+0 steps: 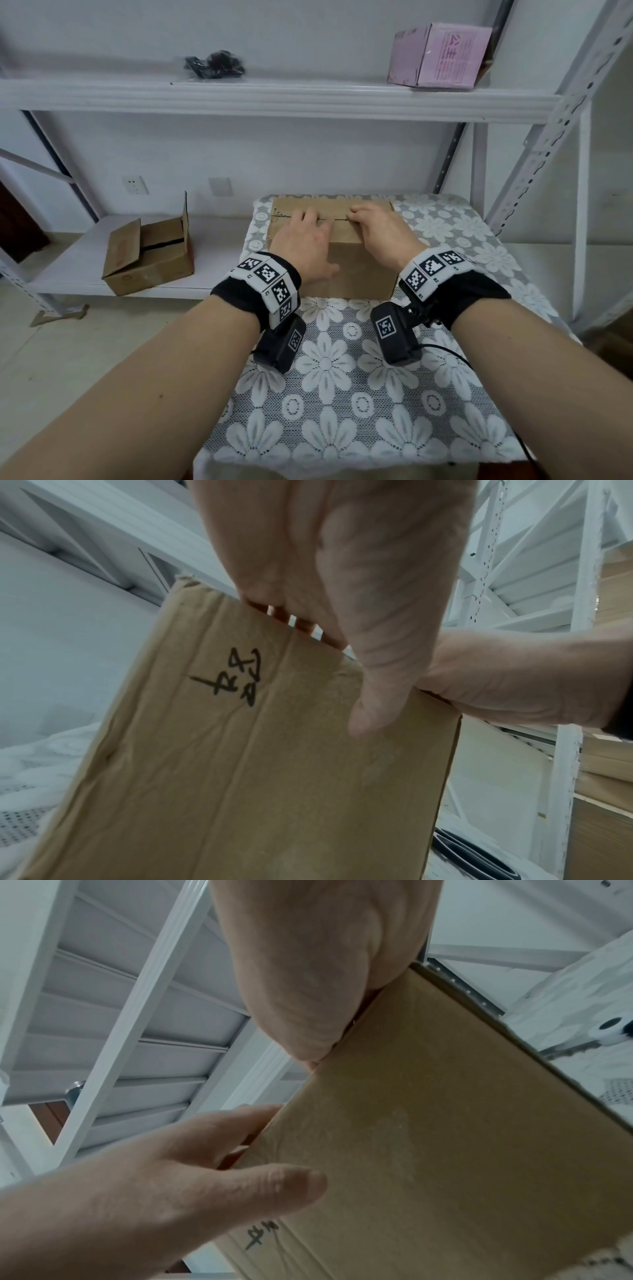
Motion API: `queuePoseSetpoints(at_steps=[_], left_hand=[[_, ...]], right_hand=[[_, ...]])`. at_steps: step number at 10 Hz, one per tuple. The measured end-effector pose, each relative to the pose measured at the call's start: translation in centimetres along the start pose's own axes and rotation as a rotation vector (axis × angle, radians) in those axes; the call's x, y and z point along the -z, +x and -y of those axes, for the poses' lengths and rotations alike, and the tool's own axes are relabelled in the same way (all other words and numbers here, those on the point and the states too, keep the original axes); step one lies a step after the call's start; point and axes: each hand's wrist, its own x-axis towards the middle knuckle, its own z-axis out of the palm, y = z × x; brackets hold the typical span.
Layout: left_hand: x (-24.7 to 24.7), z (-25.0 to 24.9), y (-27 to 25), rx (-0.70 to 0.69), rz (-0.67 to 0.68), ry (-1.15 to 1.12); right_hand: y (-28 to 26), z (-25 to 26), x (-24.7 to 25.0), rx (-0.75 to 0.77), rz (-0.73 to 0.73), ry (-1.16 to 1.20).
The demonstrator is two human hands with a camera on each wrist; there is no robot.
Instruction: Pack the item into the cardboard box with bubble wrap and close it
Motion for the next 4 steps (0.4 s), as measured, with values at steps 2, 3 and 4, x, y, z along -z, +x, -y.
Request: queuePoseSetpoints(at_steps=[2, 3, 4], left_hand=[[1.3, 0.1, 0.1, 0.025, 0.139, -0.043], [3.4, 0.3, -0.1, 0.053, 0.140, -0.214], [7.0, 0.6, 0.2, 0.093, -0.052, -0.440]], right_hand=[[-0.7, 0.5, 0.9, -0.003, 0.034, -0.015], [-1.9, 1.5, 2.6, 0.030, -0.013, 0.015], [-1.9, 2.4, 5.6, -0.068, -0.112, 0.208]])
